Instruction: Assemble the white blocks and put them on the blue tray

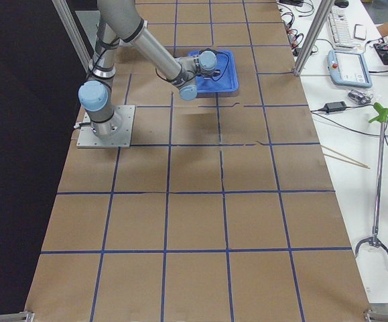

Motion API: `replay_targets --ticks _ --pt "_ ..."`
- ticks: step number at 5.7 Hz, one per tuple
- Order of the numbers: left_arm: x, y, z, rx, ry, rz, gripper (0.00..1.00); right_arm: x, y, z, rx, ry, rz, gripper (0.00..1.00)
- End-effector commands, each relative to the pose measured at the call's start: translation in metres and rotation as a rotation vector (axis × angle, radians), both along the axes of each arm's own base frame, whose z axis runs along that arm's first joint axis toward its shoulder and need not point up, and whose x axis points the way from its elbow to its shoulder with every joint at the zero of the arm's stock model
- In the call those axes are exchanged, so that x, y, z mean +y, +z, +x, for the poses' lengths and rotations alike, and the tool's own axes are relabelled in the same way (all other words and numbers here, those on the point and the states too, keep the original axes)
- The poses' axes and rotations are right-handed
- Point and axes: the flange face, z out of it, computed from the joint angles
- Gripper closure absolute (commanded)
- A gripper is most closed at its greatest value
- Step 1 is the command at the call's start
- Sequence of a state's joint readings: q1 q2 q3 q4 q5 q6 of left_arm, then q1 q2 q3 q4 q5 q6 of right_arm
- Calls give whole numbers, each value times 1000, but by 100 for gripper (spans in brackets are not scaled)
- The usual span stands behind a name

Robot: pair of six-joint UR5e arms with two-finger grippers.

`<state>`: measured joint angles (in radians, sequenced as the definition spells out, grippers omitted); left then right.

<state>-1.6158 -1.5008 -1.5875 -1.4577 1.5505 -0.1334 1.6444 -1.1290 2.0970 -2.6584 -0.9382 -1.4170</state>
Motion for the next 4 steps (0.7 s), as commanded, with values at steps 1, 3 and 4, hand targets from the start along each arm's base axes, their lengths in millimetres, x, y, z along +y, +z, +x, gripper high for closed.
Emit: replay_targets --ticks 1,3,4 --pt "0 0 0 0 -1 1 1 0 1 1 -15 2 1 73" --pt "2 -2 -1 -1 -2 5 1 0 0 1 -13 1 3 70" --pt "7 -6 -1 1 -1 11 1 0 0 1 -13 1 3 70"
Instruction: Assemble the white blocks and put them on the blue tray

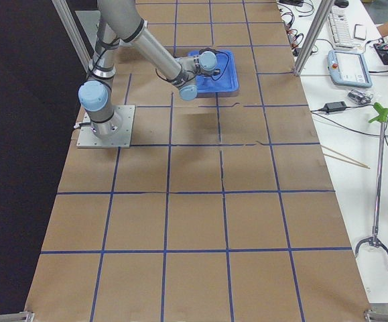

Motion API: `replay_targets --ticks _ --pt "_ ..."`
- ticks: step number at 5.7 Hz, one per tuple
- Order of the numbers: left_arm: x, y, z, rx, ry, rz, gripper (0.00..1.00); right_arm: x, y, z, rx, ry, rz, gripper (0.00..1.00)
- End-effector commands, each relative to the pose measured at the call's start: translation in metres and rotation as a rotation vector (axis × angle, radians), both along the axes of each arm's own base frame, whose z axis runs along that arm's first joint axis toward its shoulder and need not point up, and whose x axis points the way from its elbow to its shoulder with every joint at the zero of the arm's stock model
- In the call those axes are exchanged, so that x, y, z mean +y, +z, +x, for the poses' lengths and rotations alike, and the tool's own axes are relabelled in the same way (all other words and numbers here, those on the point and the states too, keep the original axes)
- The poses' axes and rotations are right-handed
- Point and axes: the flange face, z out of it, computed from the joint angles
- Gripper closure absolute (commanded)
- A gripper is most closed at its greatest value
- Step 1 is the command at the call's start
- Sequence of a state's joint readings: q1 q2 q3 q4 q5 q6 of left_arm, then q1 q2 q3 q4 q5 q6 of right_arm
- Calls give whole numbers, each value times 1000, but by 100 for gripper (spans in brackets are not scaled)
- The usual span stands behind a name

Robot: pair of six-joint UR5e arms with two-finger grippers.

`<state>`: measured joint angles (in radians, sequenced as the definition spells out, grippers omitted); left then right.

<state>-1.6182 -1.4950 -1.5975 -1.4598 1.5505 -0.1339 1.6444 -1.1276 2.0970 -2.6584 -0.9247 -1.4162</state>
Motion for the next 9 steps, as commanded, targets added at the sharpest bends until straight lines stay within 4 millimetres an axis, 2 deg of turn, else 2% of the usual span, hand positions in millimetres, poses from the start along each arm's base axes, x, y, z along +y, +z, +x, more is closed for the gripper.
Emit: replay_targets --ticks 1,5,7,9 --pt "5 -6 0 1 -1 8 1 0 0 0 0 0 2 70" --pt "6 -5 -1 1 -1 7 1 1 -2 0 1 -2 12 63" --pt "7 -6 -1 2 -2 10 1 1 -2 0 1 -2 12 52" --pt "14 -10 -1 2 -3 16 1 1 -1 0 1 -2 11 47"
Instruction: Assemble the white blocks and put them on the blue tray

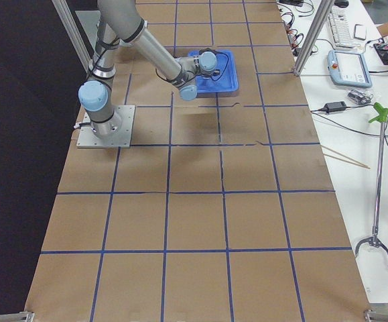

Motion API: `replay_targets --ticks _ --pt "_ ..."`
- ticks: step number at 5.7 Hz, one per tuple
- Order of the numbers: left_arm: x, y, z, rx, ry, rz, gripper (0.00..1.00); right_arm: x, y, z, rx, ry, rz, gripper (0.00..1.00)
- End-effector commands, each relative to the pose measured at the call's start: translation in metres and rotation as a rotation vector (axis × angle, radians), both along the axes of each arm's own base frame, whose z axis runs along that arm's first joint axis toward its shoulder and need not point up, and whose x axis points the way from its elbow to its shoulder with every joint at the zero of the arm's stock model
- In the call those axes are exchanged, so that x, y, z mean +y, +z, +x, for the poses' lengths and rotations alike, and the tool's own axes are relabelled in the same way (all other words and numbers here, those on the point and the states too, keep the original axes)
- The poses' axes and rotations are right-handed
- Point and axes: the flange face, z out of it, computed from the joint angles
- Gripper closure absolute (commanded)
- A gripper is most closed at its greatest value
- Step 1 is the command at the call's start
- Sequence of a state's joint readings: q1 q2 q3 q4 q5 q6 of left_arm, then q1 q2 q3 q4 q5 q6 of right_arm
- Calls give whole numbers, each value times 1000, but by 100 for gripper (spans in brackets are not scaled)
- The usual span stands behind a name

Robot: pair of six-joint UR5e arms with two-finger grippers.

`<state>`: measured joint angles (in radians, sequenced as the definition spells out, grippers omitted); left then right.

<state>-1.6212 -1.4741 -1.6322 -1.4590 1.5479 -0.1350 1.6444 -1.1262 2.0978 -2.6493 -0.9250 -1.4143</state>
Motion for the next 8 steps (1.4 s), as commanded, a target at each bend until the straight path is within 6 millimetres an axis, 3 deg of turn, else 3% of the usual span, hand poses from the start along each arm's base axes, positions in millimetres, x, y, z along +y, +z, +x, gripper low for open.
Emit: replay_targets --ticks 1,2,3,4,6,8 --pt "4 -3 0 0 0 4 1 0 0 0 0 0 0 47" --pt "5 -3 -1 0 -3 3 1 0 1 0 0 -1 -1 44" --pt "6 -3 -1 3 -5 6 1 -3 4 0 -3 -34 12 13" --pt "7 -8 -1 2 -4 14 1 -6 12 -1 5 -72 19 0" --pt "8 -8 -1 2 -5 12 1 -17 40 -7 62 -132 18 0" --pt "8 -8 -1 3 -4 12 1 -24 104 -22 205 -213 129 0"
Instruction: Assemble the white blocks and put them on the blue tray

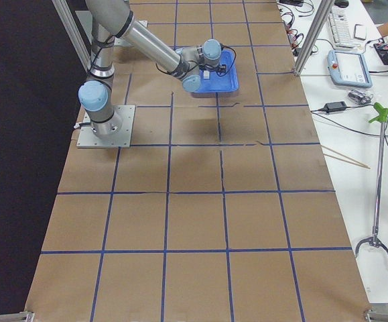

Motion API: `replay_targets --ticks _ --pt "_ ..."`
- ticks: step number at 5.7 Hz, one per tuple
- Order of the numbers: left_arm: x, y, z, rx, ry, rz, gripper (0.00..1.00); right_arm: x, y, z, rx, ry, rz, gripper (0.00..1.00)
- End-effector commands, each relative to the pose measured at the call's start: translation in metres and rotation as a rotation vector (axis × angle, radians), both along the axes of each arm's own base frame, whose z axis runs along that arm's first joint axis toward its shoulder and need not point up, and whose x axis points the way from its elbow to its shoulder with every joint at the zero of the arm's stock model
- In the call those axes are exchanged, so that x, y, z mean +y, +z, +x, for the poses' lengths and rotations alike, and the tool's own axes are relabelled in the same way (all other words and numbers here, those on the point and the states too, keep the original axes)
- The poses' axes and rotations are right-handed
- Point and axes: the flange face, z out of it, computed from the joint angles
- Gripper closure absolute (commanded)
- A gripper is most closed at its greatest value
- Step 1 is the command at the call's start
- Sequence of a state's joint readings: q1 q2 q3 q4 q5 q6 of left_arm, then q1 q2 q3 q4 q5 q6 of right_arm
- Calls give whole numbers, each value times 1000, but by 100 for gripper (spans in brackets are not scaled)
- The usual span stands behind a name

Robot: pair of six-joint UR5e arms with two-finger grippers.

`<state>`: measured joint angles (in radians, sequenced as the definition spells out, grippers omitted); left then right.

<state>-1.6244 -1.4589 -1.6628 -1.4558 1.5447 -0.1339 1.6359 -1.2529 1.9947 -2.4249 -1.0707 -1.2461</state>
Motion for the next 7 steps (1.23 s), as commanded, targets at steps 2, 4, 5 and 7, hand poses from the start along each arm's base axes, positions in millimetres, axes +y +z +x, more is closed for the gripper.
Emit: replay_targets --ticks 2,4,5,7 --pt "0 0 0 0 1 1 1 3 99 -30 262 -271 169 0" --pt "1 -1 -1 0 -2 3 1 3 157 -50 353 -630 230 0" --pt "1 -1 -1 0 -2 3 1 3 195 -52 355 -777 299 0" --pt "2 0 -2 -2 -5 1 1 -6 278 -102 394 -1069 437 0"
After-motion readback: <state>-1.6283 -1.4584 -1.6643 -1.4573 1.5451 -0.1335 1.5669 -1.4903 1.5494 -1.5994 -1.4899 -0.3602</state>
